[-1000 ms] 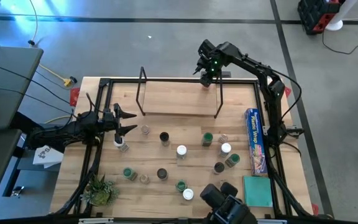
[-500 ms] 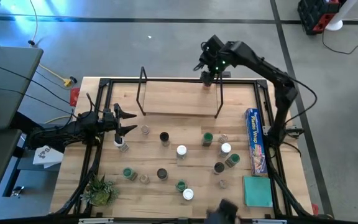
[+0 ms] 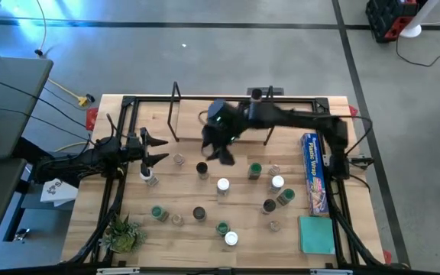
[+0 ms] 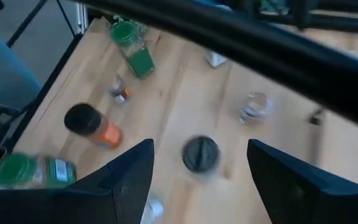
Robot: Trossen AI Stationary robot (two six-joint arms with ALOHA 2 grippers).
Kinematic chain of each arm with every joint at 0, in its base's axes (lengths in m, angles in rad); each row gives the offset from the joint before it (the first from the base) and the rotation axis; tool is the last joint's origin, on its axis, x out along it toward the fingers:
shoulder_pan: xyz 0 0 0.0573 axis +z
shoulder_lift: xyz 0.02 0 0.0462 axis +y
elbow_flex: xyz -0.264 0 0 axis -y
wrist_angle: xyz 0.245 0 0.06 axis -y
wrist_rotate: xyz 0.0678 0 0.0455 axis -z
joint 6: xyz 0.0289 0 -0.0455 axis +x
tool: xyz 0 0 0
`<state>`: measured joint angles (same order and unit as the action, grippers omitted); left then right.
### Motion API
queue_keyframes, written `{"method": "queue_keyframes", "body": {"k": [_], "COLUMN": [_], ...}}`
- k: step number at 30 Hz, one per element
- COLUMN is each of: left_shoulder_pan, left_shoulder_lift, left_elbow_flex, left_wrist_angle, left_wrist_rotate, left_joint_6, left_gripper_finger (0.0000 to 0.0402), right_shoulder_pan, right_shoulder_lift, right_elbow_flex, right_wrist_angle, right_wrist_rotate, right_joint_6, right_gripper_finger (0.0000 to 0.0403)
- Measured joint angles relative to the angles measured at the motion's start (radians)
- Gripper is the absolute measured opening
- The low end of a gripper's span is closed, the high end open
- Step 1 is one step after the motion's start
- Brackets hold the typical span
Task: Shelf spices
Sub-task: Put the black seasoning bottle on the shelf aligned with the other black seasoning bottle
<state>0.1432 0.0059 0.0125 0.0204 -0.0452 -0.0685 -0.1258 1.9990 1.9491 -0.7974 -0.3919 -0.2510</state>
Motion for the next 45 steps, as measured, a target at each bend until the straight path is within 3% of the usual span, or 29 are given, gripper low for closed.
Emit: {"method": "queue_keyframes", "body": {"k": [6,16,24,29,34,40,45], "left_shoulder_pan": [0.000,0.000,0.000,0.000,0.000,0.000,0.000], "left_shoulder_lift": [0.000,0.000,0.000,0.000,0.000,0.000,0.000], "left_elbow_flex": [0.000,0.000,0.000,0.000,0.000,0.000,0.000], "left_wrist_angle": [0.000,-0.001,-0.001,0.000,0.000,0.000,0.000], "left_wrist_rotate": [0.000,0.001,0.000,0.000,0.000,0.001,0.000], "left_joint_6": [-0.087,-0.187,-0.192,-0.192,-0.219,-0.218,-0.218], "left_gripper_finger": [0.0232,0.0232,0.0232,0.0232,0.0232,0.0232,0.0232], "right_shoulder_pan": [0.056,0.073,0.079,0.082,0.080,0.052,-0.037], "right_shoulder_lift": [0.127,0.201,0.254,0.266,0.267,0.231,0.106], "right_elbow_flex": [0.000,0.000,0.000,0.000,0.000,0.073,0.145], "right_wrist_angle": [0.125,0.084,0.076,0.082,0.078,-0.074,-0.198], "right_wrist_rotate": [0.052,0.168,0.184,0.190,0.193,0.262,0.364], "right_joint_6": [0.033,-0.029,-0.046,-0.038,-0.035,0.068,0.071], "right_gripper_finger": [0.0254,0.0313,0.0316,0.0283,0.0194,0.0188,0.0188]}}
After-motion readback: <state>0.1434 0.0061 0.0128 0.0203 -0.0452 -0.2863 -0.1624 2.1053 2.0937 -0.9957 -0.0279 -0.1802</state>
